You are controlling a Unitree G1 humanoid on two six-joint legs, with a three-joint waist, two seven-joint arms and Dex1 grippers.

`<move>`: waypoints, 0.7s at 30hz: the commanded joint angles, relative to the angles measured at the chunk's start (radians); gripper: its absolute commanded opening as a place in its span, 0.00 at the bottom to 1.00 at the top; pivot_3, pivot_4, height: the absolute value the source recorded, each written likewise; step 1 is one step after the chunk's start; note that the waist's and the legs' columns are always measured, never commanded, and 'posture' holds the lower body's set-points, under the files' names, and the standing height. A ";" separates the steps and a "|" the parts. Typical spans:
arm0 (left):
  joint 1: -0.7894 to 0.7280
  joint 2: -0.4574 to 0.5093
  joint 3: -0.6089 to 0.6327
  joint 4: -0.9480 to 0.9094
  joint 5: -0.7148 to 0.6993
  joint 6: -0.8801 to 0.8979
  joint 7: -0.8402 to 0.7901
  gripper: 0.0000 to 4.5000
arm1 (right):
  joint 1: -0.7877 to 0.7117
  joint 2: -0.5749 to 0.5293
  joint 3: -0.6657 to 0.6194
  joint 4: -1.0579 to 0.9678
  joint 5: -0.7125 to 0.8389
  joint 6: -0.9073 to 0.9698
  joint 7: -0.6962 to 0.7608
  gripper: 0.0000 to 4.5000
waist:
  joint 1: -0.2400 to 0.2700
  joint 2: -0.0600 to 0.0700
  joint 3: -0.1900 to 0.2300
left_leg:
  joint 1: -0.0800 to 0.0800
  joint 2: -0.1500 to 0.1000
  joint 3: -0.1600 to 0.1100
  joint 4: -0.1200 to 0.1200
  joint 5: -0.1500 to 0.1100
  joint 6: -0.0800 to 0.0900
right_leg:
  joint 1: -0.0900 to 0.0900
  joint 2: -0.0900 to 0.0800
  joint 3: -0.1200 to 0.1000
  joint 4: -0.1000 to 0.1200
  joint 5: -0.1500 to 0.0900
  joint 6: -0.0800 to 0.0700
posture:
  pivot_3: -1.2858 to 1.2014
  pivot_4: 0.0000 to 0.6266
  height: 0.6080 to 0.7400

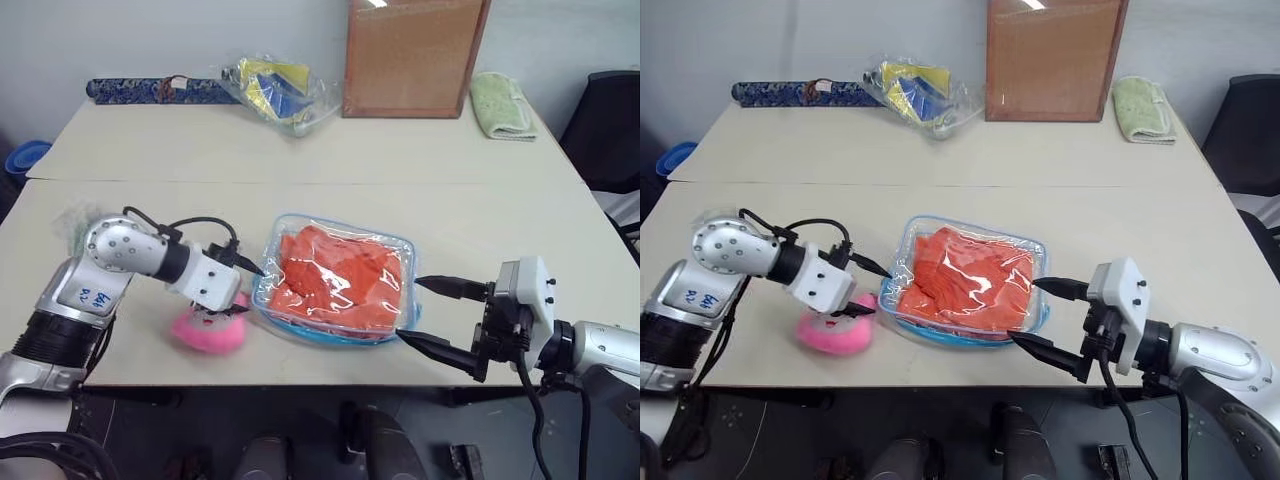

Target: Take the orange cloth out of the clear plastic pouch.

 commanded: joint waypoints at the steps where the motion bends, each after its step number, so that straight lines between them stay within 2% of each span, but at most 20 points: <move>1: 0.007 -0.005 0.014 -0.032 -0.028 0.008 0.005 0.73 | 0.008 0.001 0.007 -0.033 -0.029 -0.016 0.023 0.99 | 0.000 0.000 0.000 | 0.000 0.000 0.000 0.000 0.000 0.000 | 0.000 0.000 0.000 0.000 0.000 0.000 | 0.52 0.24 1.00; 12: 0.032 -0.034 -0.011 -0.065 -0.018 0.011 0.004 0.73 | 0.018 0.001 -0.011 -0.027 -0.061 -0.017 0.080 0.99 | -0.001 0.000 0.000 | 0.000 0.000 0.000 0.000 0.000 0.001 | 0.001 0.000 0.001 -0.002 0.000 0.000 | 0.52 0.24 1.00; 15: 0.031 -0.039 -0.016 -0.043 -0.003 -0.014 0.011 0.61 | 0.020 0.005 -0.014 -0.028 -0.066 -0.017 0.082 1.00 | 0.000 0.000 0.000 | 0.000 0.000 0.000 0.000 0.000 0.001 | 0.001 0.000 0.000 -0.002 0.000 0.000 | 0.52 0.24 1.00; 21: 0.023 -0.047 -0.020 -0.030 -0.010 -0.016 0.011 0.22 | 0.025 0.009 -0.019 -0.028 -0.077 -0.020 0.081 1.00 | 0.000 0.000 0.000 | 0.000 0.000 0.000 0.000 0.000 0.001 | 0.001 0.000 0.001 -0.002 0.000 0.000 | 0.52 0.24 1.00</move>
